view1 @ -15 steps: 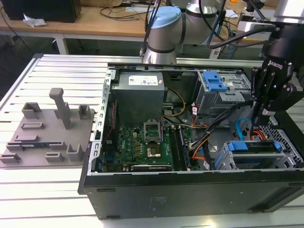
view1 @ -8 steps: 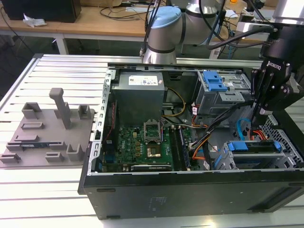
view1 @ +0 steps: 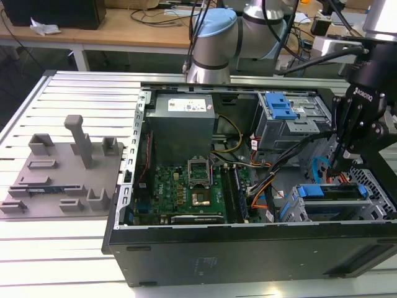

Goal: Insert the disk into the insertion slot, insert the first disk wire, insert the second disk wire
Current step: 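Insert the second disk wire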

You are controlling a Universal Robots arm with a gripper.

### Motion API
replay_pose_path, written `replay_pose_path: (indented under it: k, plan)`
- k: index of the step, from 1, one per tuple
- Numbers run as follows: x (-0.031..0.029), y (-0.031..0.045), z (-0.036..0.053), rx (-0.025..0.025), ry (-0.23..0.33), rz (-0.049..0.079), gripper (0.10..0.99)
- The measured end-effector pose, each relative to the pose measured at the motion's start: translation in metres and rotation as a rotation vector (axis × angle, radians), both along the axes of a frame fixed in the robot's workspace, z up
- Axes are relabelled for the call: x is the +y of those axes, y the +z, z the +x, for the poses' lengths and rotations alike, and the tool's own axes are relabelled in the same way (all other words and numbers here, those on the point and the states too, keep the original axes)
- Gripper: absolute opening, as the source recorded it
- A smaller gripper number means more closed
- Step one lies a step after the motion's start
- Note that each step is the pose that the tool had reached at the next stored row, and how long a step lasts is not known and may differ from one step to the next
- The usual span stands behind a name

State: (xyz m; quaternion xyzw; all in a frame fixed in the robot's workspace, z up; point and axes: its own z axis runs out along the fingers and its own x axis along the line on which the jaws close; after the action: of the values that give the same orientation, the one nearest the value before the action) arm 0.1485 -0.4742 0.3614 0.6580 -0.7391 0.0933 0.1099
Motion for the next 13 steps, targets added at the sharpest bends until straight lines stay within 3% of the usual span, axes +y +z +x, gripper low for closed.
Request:
replay_pose_path:
  k: [4, 6, 8, 13]
  plan:
    - [-0.0087, -0.0005, -0.0001, -0.009, 0.0, 0.024, 0.161]
    - [-0.0177, -0.0009, -0.0002, -0.0177, 0.0, 0.058, 0.161]
    - [-0.0259, -0.0013, -0.0004, -0.022, 0.0, 0.106, 0.161]
    - [-0.0354, -0.0016, -0.0006, -0.0283, -0.001, 0.17, 0.161]
